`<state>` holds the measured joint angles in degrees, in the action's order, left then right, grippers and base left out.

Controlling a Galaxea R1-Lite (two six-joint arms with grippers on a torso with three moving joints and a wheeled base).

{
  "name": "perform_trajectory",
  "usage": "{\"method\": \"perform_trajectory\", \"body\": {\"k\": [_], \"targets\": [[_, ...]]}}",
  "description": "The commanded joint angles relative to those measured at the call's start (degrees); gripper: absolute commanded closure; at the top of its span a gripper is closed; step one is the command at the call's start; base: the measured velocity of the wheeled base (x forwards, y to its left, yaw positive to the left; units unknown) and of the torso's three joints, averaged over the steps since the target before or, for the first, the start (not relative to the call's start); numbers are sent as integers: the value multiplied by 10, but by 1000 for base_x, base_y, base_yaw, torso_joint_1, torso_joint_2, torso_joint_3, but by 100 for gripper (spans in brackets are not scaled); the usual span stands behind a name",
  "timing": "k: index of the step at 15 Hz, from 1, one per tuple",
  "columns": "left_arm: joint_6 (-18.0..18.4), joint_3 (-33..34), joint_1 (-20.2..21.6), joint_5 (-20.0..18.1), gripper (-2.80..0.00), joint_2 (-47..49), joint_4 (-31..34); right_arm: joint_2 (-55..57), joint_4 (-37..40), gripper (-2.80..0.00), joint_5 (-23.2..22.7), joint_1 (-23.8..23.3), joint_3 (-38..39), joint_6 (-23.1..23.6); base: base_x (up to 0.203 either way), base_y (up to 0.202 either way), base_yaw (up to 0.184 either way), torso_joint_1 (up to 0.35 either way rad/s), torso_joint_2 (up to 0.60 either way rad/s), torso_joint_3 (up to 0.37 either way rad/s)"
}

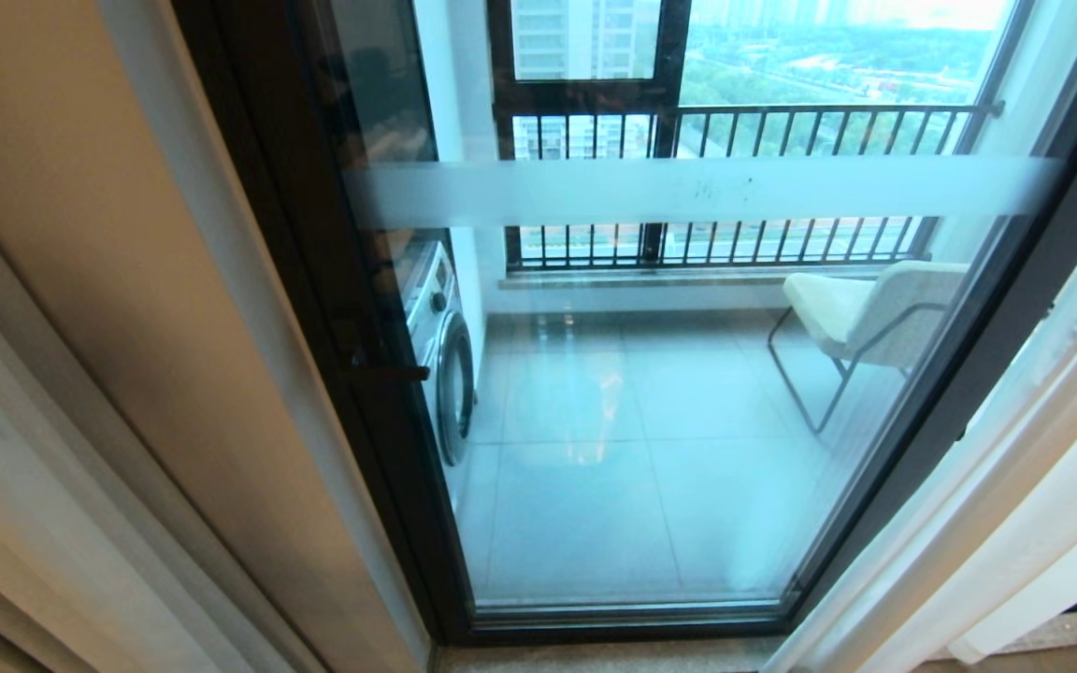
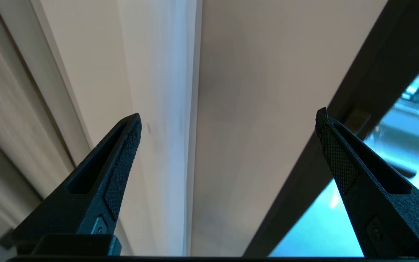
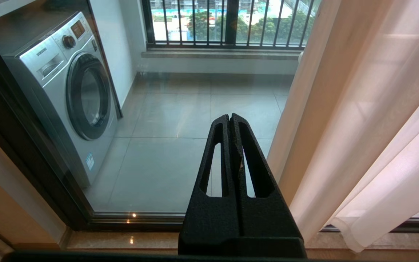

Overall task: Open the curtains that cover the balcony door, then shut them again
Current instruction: Pull the inner curtains open on both sides

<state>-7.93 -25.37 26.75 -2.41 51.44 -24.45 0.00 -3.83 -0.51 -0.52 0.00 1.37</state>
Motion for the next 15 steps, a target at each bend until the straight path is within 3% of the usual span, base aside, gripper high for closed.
{"method": "perform_trajectory", "body": {"k": [1,4,8,11,13,15], "targets": [[0,45,-7,0,-280,-33,-2,0,0,0,0,0,0,0,0,0,0,0,0,0],[2,110,-32,-1,-280,-86,-4,0,0,0,0,0,0,0,0,0,0,0,0,0],[70,243,-102,7,-280,-181,-34,0,0,0,0,0,0,0,0,0,0,0,0,0],[96,254,-163,26,-280,-231,-34,0,0,0,0,0,0,0,0,0,0,0,0,0],[98,254,-194,40,-280,-275,4,0,0,0,0,0,0,0,0,0,0,0,0,0],[99,254,-210,55,-280,-337,92,0,0,0,0,0,0,0,0,0,0,0,0,0]]}}
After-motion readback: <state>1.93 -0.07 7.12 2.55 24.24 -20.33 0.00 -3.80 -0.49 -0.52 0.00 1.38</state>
